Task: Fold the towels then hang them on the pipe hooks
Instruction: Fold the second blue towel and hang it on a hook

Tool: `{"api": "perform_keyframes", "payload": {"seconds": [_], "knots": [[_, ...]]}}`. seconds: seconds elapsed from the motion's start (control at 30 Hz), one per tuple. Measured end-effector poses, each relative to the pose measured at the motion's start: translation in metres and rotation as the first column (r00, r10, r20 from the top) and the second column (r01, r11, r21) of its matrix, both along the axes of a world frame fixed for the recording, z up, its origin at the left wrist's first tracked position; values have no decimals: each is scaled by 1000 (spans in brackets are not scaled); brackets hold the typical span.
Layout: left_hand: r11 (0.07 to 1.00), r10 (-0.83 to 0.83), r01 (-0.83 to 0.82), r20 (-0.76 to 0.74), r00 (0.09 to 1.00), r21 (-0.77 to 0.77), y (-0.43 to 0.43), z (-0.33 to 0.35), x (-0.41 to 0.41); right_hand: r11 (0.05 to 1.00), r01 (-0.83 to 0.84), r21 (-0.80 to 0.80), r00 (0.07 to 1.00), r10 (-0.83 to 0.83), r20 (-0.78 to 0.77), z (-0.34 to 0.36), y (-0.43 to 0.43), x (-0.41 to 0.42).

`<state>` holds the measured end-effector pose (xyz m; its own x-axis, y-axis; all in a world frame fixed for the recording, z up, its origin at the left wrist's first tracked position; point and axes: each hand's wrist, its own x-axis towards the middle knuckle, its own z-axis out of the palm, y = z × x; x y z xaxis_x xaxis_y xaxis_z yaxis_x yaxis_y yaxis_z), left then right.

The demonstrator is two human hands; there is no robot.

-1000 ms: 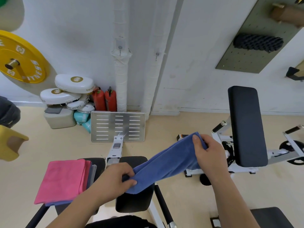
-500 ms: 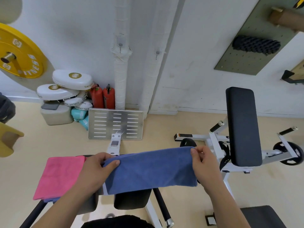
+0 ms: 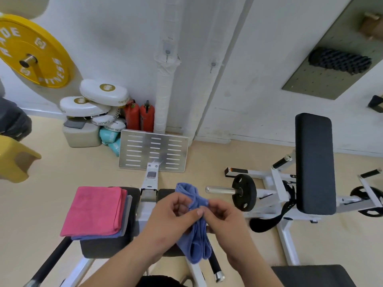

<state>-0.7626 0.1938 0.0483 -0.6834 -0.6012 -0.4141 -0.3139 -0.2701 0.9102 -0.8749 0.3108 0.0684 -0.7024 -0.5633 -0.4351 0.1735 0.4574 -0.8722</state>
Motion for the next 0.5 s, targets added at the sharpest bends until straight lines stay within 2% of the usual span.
{"api": "perform_keyframes", "payload": {"seconds": [0.2, 0.3, 0.5], "knots": [[999, 7, -8, -29, 1000, -38, -1, -3, 21, 996, 91, -21, 995, -90, 35, -8, 9, 19], [999, -41, 41, -45, 998, -1, 4, -6, 29, 989, 140, -37, 988, -138, 63, -14, 16, 32], [996, -80, 80, 1, 997, -31, 33, 1, 52, 988, 95, -121, 988, -79, 132, -11, 42, 47]]}}
